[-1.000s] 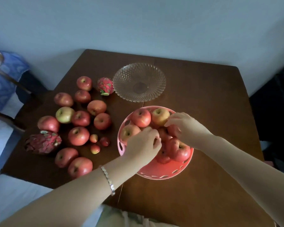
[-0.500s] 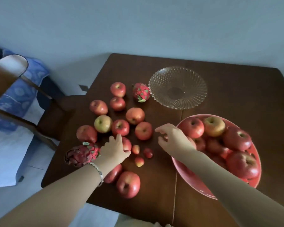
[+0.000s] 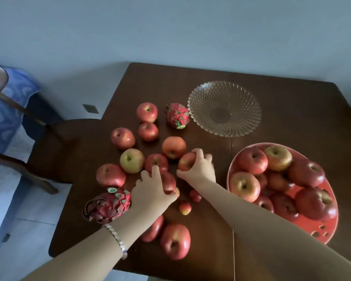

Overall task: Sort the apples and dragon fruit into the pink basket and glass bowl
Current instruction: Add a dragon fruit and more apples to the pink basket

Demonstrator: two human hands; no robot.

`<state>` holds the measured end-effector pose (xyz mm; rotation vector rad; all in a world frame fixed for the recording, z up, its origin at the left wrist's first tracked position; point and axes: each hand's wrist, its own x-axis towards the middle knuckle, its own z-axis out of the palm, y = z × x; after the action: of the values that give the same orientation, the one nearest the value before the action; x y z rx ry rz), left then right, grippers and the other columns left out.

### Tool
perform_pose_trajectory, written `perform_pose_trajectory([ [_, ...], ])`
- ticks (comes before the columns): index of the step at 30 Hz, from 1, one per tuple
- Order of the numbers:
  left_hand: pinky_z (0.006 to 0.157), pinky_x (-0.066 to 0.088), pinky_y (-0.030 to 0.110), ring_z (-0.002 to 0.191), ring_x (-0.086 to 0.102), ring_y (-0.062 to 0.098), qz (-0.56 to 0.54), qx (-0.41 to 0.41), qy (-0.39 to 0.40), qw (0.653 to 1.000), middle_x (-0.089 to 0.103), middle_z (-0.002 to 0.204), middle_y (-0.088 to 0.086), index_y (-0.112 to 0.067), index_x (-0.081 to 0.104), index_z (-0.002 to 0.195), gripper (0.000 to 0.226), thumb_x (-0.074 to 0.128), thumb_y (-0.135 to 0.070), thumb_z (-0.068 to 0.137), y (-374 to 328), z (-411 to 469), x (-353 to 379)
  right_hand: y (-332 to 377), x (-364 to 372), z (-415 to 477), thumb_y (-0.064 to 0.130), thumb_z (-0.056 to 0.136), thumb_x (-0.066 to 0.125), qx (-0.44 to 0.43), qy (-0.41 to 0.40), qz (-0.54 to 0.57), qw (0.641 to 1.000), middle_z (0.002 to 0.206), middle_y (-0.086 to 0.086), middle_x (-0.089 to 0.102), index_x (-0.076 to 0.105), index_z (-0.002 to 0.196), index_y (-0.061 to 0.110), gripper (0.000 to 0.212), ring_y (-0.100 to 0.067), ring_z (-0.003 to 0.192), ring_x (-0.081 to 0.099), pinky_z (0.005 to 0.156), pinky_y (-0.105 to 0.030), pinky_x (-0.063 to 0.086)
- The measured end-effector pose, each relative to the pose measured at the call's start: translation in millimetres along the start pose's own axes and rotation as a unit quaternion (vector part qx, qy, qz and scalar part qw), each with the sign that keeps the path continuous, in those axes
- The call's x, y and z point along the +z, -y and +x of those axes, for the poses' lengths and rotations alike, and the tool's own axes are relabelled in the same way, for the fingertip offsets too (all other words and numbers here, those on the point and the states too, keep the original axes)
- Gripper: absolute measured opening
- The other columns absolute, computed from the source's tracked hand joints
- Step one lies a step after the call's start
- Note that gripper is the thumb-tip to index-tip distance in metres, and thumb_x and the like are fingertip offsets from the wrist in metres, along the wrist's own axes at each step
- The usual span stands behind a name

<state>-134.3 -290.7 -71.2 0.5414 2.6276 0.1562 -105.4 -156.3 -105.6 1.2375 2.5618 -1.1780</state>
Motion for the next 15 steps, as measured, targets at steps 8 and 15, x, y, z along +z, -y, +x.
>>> perform_pose_trajectory([
  [8, 0.083, 0.047, 0.035, 0.113, 0.053, 0.025, -0.102, 0.127, -0.061, 0.985, 0.043, 0.126, 0.002, -0.024, 0.032, 0.133, 0.077, 0.071, -0.044, 0.070, -63, -25, -13, -46, -148, -69, 0.029, 0.055, 0.084, -0.173, -0.041, 0.020, 0.984, 0.113, 0.005, 0.041, 0.047, 0.114, 0.036, 0.070, -0.001, 0.099, 0.039, 0.086, 0.003, 0.026],
  [15, 0.080, 0.047, 0.035, 0.107, 0.053, 0.024, -0.066, 0.236, -0.043, 0.969, 0.044, 0.123, 0.000, -0.029, 0.034, 0.130, 0.076, 0.071, -0.051, 0.067, -145, -59, 4, -149, -209, -100, 0.052, 0.057, 0.076, -0.130, 0.078, -0.221, 0.963, 0.123, 0.011, 0.047, 0.043, 0.129, 0.034, 0.081, -0.013, 0.111, 0.048, 0.095, -0.028, 0.044],
])
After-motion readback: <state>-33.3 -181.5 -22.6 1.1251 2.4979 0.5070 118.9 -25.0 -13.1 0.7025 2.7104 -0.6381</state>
